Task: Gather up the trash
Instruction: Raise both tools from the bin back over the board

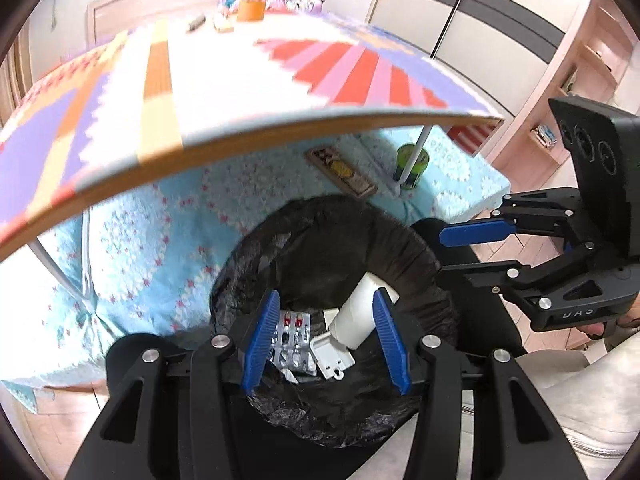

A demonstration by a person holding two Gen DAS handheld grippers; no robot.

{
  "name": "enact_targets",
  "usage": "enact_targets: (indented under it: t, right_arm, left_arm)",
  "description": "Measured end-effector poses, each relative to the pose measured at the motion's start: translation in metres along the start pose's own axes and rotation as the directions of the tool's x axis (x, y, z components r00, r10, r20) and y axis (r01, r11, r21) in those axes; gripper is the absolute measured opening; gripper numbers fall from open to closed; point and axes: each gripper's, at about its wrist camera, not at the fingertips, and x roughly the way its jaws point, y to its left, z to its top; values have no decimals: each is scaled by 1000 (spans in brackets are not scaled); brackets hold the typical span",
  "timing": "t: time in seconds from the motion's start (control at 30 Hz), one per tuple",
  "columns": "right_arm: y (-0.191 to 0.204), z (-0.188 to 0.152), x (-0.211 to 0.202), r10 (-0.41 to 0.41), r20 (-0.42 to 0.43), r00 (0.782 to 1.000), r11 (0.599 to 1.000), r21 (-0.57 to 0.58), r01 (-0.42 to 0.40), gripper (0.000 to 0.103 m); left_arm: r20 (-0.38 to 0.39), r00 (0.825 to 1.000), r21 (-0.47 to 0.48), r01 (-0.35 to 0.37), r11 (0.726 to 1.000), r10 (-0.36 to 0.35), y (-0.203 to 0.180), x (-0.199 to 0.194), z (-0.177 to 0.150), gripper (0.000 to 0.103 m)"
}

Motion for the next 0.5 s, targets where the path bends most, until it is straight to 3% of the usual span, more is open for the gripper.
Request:
enact_targets:
  t: [0.5]
  right_arm:
    - [-6, 56, -54, -50, 177, 983, 995, -78, 65, 40]
  left_arm:
    - [185, 981, 60, -74, 995, 62, 10, -59, 61, 47]
